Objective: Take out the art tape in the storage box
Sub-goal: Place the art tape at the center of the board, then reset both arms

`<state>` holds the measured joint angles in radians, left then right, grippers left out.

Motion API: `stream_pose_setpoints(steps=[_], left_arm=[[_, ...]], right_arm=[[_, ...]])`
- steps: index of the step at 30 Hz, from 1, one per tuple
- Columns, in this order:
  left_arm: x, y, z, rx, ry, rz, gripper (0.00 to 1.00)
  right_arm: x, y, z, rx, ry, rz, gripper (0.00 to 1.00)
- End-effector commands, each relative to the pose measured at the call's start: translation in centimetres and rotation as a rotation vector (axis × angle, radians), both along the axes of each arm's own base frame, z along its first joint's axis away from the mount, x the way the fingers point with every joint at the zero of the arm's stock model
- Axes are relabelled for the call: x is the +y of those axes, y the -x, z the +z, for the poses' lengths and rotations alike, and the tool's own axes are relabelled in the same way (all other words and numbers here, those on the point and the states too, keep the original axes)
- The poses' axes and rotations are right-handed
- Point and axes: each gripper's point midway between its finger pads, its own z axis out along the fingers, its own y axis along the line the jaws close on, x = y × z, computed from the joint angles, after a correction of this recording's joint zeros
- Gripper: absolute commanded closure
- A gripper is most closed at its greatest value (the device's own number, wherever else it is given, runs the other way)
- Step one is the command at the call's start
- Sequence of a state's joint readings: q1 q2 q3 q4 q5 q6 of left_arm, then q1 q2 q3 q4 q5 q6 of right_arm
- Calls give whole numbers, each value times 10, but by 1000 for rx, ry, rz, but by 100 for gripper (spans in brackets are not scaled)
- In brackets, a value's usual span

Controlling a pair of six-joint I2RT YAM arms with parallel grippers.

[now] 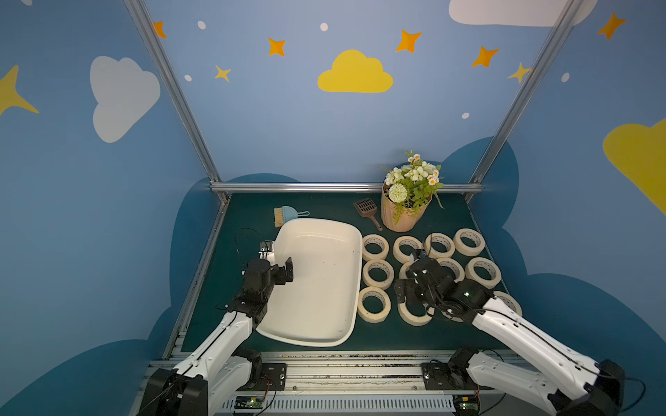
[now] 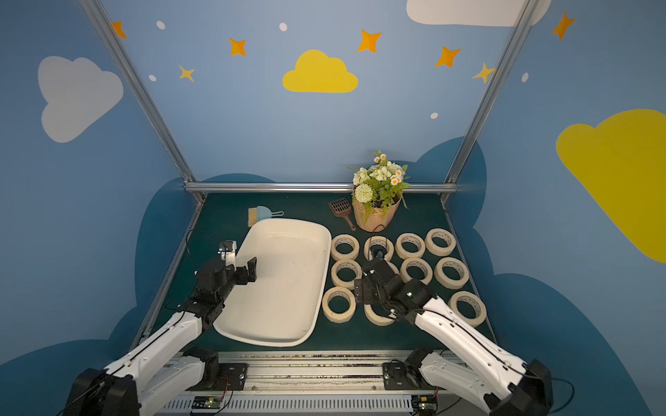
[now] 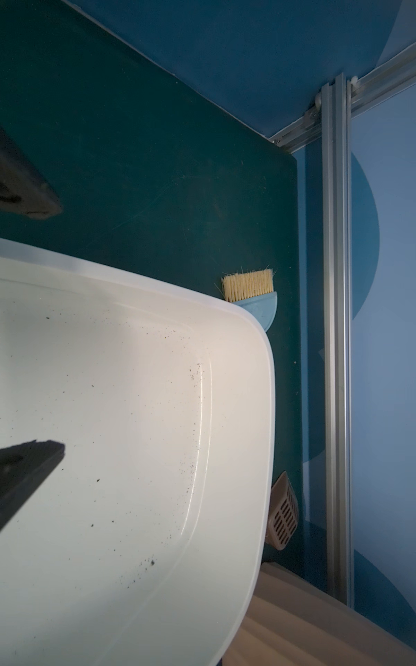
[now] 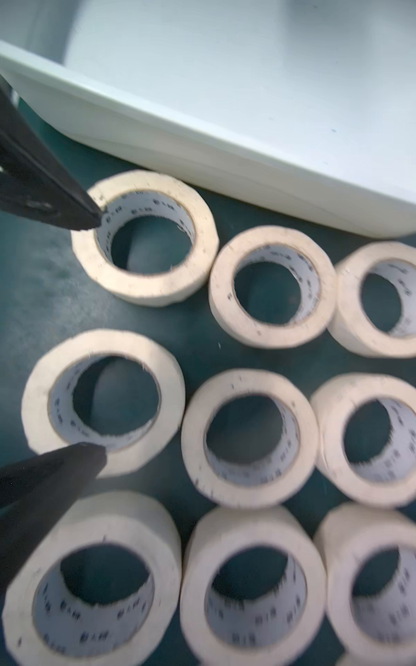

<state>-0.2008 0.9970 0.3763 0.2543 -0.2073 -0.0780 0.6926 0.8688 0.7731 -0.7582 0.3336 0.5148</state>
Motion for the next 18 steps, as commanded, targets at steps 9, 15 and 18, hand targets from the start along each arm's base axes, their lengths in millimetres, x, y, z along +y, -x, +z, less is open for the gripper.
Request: stream_pose_setpoints(steps=[9, 15, 18], left_arm=[[12, -34, -11, -44, -59, -43, 0], [31, -52, -25, -86, -57, 6, 0], [34, -56, -34, -87, 8, -13, 0]], right_arm=[[-97, -41, -8, -178, 79, -346, 2], [-139, -52, -24, -260, 250, -485, 2], [-148, -60, -32, -331, 277, -511, 2]])
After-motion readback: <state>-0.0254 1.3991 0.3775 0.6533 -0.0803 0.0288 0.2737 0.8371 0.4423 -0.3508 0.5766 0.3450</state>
